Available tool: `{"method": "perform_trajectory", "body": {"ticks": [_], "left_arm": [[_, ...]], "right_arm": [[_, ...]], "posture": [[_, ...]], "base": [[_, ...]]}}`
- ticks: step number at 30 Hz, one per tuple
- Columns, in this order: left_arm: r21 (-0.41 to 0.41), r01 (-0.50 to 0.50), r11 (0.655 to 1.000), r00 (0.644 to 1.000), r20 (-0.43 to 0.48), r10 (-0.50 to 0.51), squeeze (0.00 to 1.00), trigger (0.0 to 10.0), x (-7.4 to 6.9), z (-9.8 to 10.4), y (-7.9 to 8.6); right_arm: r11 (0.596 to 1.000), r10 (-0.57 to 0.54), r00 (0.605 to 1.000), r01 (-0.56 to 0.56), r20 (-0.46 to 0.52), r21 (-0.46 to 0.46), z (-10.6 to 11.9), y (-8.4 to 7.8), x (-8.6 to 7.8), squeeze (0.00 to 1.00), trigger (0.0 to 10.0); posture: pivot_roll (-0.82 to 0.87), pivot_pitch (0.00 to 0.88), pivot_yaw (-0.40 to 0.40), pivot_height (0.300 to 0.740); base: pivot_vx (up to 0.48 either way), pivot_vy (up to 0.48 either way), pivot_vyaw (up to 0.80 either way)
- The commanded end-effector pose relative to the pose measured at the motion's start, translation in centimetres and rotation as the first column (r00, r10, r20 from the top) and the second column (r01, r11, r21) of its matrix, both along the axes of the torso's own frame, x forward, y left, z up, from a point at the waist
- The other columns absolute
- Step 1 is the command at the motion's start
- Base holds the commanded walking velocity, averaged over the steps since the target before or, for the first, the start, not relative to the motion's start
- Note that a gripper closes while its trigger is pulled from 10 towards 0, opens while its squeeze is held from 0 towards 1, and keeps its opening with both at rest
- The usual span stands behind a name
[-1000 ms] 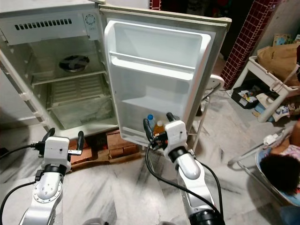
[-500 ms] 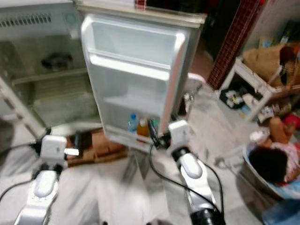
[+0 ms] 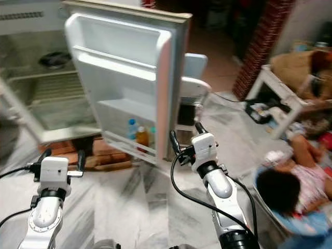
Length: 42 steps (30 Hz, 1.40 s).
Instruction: Restocking fridge
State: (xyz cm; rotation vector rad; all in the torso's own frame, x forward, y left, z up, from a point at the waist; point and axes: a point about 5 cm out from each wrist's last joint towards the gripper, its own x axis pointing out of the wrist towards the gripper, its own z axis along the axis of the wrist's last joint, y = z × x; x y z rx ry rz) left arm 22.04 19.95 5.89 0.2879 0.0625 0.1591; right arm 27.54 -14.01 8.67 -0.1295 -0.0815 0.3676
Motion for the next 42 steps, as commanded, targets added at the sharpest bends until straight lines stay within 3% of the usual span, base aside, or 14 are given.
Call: {"method": "perform_trajectory", "body": {"ticks": [1,9,27,37,42], "left_arm": [[-0.008,0.010,1.000,1.000,0.007,-0.010,0.00,10.0,0.1,0.2,-0.4],[-0.021,0.047,0.999,0.999,0.011,-0.047,0.00,10.0,0.3,0.1,-1.1],[-0.019,0.072,0.997,0.997,0.006,-0.072,0.00,10.0,0.3,0.0,-1.5],[-0.026,0.064,0.998,0.998,-0.004,-0.064,0.00,10.0,0.3,-0.1,-1.4],[-0.022,0.060,0.998,0.996,-0.063,-0.061,0.00,10.0,-0.1,-1.0,-1.2]], "right_arm": [[1.000,0.010,1.000,-0.010,0.013,0.003,0.2,0.5,0.1,0.00,10.0],[1.000,-0.019,1.000,0.018,0.011,0.016,0.4,0.1,0.4,0.00,10.0],[0.999,-0.039,0.999,0.039,0.021,0.009,0.4,0.1,0.8,0.00,10.0],[0.999,-0.049,0.998,0.049,0.025,0.009,0.5,-0.2,1.1,0.00,10.0],[0.999,-0.051,0.998,0.050,0.028,0.018,0.7,0.1,1.8,0.00,10.0]], "posture": [[0.02,0.033,-0.021,0.740],[0.02,0.026,-0.022,0.740],[0.03,0.018,-0.019,0.740],[0.03,0.017,-0.017,0.740],[0.04,0.026,-0.014,0.740]], "base": [[0.000,0.000,0.43],[0.000,0.000,0.05],[0.365,-0.205,0.00],[0.000,-0.073,0.00],[0.000,0.000,0.00]]}}
